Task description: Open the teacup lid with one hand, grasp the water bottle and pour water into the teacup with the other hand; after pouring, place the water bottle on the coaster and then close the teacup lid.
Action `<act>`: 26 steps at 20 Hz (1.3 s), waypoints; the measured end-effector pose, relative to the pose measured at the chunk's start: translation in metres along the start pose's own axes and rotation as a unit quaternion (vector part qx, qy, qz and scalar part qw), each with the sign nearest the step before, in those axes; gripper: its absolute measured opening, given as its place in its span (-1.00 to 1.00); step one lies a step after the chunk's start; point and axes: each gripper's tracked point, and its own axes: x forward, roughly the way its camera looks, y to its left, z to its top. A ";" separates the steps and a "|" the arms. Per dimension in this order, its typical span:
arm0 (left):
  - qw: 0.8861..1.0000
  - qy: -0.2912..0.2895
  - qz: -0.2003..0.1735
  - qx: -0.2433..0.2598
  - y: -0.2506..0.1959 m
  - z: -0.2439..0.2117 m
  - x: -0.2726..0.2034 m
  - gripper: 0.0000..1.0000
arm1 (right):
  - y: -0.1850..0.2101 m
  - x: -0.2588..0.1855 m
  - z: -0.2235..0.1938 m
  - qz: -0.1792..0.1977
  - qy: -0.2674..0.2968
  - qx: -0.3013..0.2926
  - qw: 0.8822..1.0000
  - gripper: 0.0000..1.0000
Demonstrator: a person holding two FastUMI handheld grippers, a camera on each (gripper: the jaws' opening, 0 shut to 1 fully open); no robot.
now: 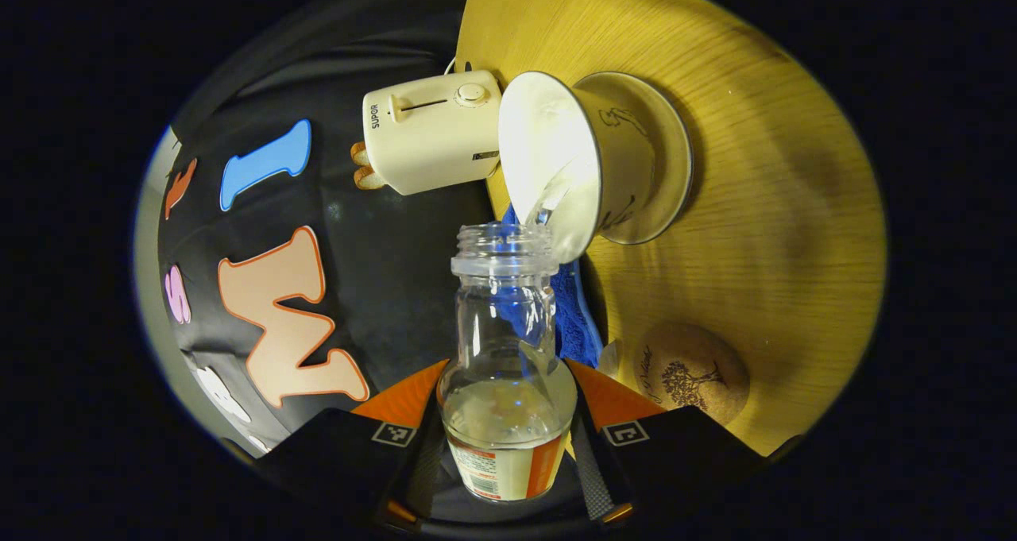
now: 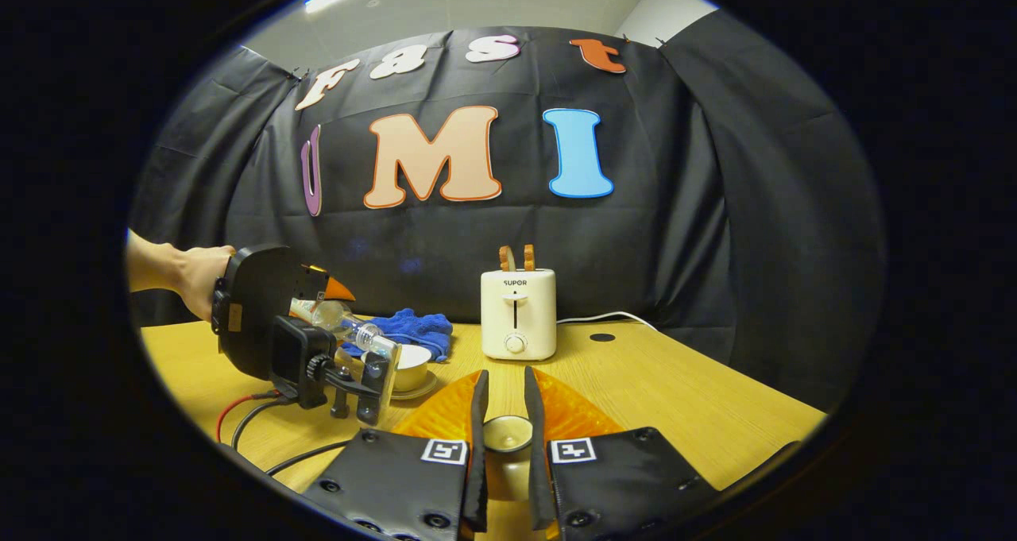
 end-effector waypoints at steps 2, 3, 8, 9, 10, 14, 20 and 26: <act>1.000 0.000 0.004 0.017 0.007 0.001 0.002 0.39 | 0.000 0.000 0.000 0.000 0.000 0.000 1.000 -0.53; 1.000 0.001 0.004 0.025 0.009 0.000 0.001 0.39 | 0.000 -0.001 0.001 0.000 0.000 0.000 1.000 -0.53; 0.998 0.003 0.015 0.063 0.021 -0.001 -0.003 0.39 | 0.000 0.000 -0.001 0.002 0.001 0.000 1.000 -0.52; 0.997 0.003 0.018 0.071 0.024 -0.001 -0.004 0.39 | 0.000 0.001 0.000 0.002 0.001 0.000 1.000 -0.52; 0.997 0.002 0.021 0.079 0.028 0.000 -0.005 0.39 | 0.000 0.001 0.000 0.002 0.001 0.000 1.000 -0.54; 0.993 0.007 0.026 0.111 0.040 -0.003 -0.008 0.39 | 0.000 0.000 0.000 0.003 0.001 0.000 1.000 -0.52; 0.989 0.005 0.034 0.141 0.048 0.000 -0.010 0.38 | 0.000 0.001 0.000 0.006 0.001 0.000 1.000 -0.52; 0.989 0.002 0.035 0.142 0.048 0.003 -0.007 0.39 | 0.000 0.001 -0.001 0.006 0.001 0.000 1.000 -0.53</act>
